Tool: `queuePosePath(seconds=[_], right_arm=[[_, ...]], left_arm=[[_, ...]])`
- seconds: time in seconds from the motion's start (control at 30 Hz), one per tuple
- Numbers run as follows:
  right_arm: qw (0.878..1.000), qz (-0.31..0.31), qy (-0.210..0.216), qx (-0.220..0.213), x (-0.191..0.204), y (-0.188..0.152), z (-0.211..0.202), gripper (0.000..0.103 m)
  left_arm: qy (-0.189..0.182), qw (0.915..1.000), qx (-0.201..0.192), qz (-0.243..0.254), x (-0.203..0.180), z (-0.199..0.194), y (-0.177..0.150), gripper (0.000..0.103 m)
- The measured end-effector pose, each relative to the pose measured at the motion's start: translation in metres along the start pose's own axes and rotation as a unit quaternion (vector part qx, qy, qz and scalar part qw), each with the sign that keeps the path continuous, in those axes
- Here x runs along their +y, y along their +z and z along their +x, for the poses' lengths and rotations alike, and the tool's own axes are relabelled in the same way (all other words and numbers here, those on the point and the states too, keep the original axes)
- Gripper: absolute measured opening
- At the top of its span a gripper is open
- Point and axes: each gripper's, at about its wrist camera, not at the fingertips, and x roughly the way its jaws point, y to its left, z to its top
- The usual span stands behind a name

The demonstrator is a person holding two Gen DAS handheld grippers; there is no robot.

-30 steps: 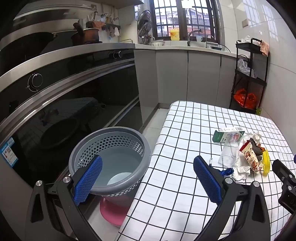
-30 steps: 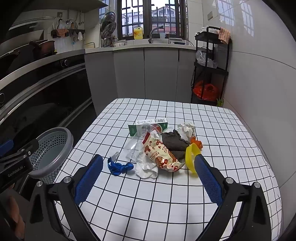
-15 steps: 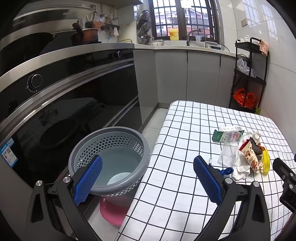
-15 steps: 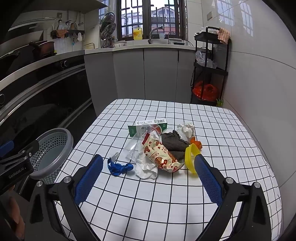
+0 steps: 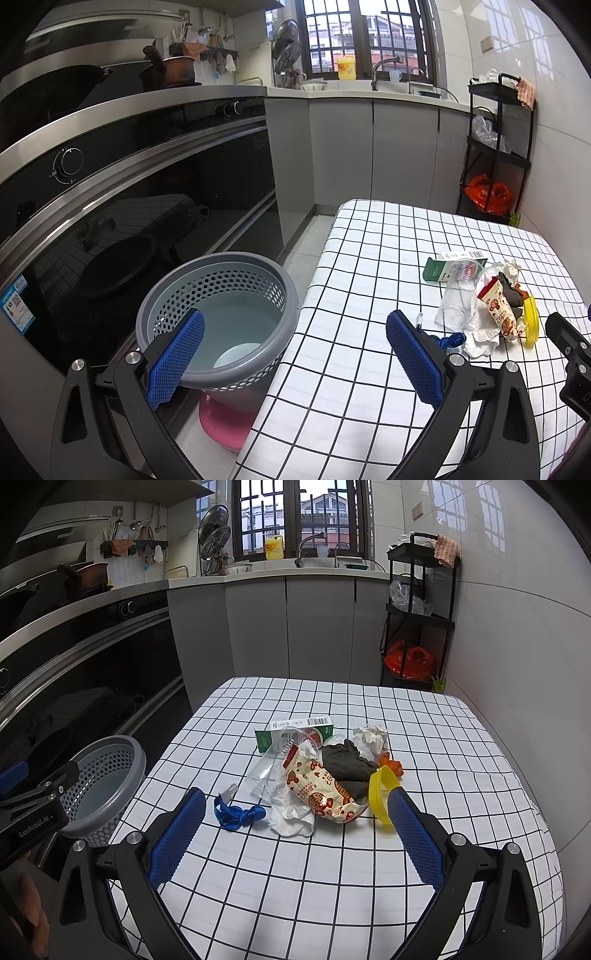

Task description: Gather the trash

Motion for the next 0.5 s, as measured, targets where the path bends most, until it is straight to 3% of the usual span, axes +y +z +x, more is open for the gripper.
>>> queuePosePath(seconds=[0.5], right_arm=[[1.000,0.001,0.000,-0.002,-0.0003,-0.0010,-0.0002,0.094]], left_arm=[[0.002,1.0000,0.000,0.003,-0.0033,0.0021,-0.0018,0.097]])
